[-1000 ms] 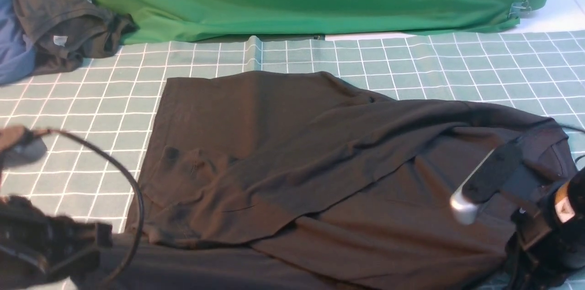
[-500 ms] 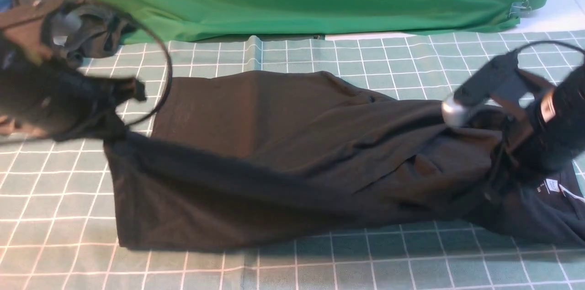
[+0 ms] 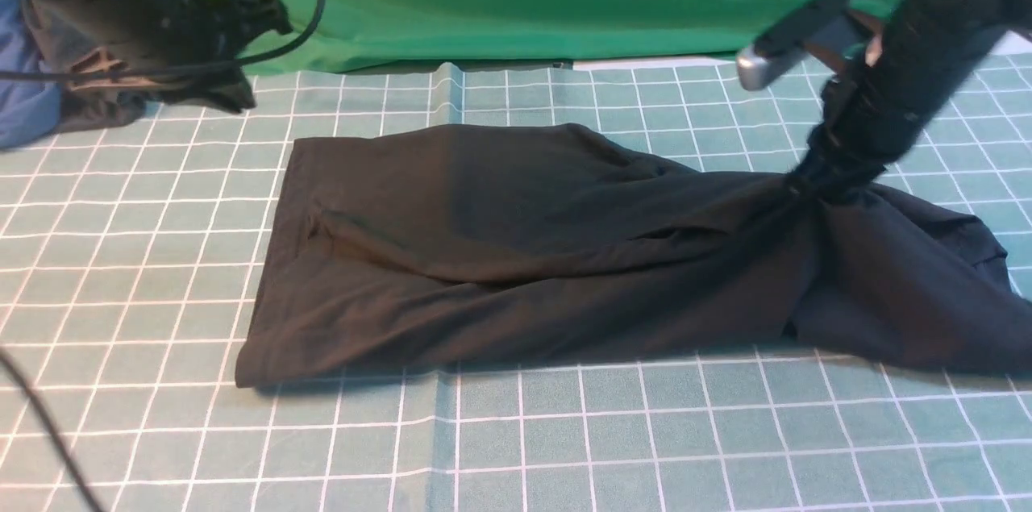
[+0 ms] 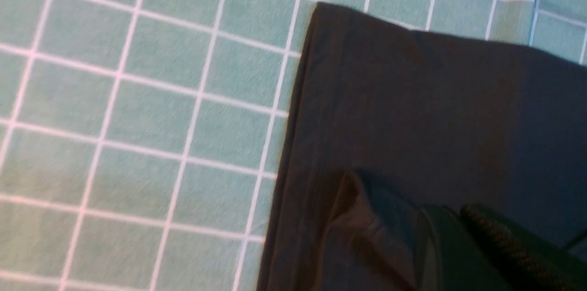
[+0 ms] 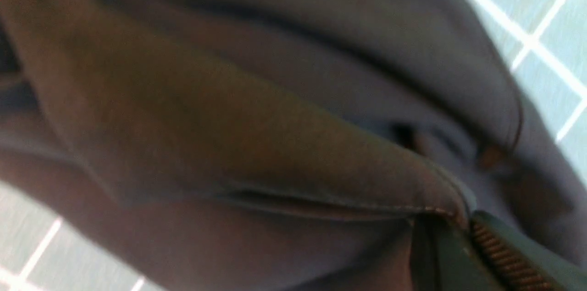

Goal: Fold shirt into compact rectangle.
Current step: 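Fold the black garment in half by bringing its near edge over to the far edge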

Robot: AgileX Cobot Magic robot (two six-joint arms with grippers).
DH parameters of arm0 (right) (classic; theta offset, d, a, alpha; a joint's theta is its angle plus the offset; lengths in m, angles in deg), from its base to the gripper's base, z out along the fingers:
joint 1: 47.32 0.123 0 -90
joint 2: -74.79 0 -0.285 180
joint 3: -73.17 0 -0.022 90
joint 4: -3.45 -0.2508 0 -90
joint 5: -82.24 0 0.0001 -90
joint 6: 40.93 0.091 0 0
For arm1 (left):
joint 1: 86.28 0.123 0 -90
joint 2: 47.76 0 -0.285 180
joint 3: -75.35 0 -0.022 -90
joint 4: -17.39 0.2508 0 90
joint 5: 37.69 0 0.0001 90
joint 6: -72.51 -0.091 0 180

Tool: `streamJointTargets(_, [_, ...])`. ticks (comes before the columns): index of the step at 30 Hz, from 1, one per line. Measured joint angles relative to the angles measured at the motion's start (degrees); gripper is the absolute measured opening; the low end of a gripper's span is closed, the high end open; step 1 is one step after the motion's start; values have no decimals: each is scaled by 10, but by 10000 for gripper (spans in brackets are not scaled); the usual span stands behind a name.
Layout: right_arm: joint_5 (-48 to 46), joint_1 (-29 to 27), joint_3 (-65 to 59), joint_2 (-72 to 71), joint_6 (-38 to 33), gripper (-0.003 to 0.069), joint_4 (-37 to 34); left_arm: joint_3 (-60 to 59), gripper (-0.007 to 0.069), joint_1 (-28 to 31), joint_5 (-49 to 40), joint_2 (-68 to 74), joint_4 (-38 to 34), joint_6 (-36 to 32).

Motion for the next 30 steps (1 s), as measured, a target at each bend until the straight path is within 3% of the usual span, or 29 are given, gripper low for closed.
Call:
streamJointTargets(10, [-36, -1, 67, 72, 1, 38, -1, 12, 11, -11, -110, 47, -43, -80])
streamJointTargets(16, [-36, -1, 67, 72, 3, 38, -3, 13, 47, -61, -121, 77, 8, -99])
streamJointTargets(20, [-36, -1, 67, 72, 3, 38, -3, 13, 183, -90, -85, 107, 82, -49])
streamJointTargets(21, [-36, -1, 67, 72, 3, 38, -3, 13, 192, -91, -80, 108, 85, -46])
streamJointTargets(22, [-36, -1, 67, 72, 3, 38, -3, 13, 277, -91, -67, 116, 95, -26])
streamJointTargets(23, [-36, -1, 67, 72, 3, 38, -3, 13, 286, -91, -64, 117, 95, -25])
streamJointTargets(24, [-36, -1, 67, 72, 5, 38, -4, 13, 372, -91, -57, 123, 102, -16])
streamJointTargets(26, [-35, -1, 67, 72, 7, 38, -4, 13, 460, -91, -52, 129, 102, -13])
streamJointTargets(30, [-34, -1, 67, 72, 7, 38, -6, 13, 565, -91, -44, 148, 97, -9])
